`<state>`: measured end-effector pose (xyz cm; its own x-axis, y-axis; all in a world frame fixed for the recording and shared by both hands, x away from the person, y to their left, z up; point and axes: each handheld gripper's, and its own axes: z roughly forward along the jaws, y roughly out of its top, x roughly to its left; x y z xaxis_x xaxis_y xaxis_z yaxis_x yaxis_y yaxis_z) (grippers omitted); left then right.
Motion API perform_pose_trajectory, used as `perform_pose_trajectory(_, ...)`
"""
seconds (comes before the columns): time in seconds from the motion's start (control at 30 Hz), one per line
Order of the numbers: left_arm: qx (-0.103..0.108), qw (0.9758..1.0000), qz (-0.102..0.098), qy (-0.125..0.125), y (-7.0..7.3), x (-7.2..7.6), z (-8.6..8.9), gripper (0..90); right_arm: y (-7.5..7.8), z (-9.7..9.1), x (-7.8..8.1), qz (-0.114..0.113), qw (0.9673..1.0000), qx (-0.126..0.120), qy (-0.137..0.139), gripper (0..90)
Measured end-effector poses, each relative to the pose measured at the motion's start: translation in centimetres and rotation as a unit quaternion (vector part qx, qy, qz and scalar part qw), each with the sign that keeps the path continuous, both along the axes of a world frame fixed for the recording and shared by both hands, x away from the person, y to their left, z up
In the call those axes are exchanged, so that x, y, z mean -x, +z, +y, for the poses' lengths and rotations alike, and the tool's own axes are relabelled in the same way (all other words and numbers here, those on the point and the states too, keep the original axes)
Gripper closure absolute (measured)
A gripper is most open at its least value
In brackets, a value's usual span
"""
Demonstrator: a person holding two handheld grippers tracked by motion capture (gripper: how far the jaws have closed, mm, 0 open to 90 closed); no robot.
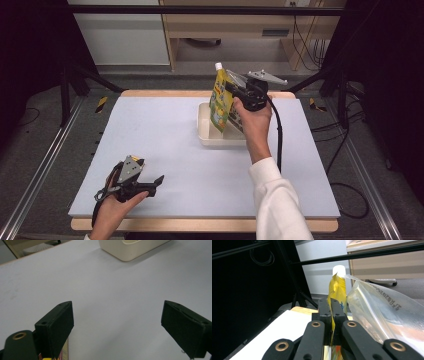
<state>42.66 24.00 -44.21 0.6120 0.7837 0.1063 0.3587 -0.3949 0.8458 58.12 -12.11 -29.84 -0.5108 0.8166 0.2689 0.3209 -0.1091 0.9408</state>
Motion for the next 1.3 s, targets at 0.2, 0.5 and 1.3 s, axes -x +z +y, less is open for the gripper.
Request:
perform_pose_trajectory(0.2,0.001,1.0000,0.002,-0.002,0.0,0.0,0.0,10.9,-0.4,0.4,-0.1,-0.009,0.9999,0.009,-0.010,90.0)
perform_pose_trajectory(0.5,0.000,1.0000,0.002,-0.004,0.0,0.0,0.0,10.9,-0.7,0.7,0.0,-0.011,0.9993,0.012,-0.033,90.0)
perform_pose_trajectory(1.3,0.007,0.9999,0.004,-0.008,0.0,0.0,-0.2,10.9,-1.3,2.8,0.7,-0.020,0.9956,0.035,-0.085,90.0)
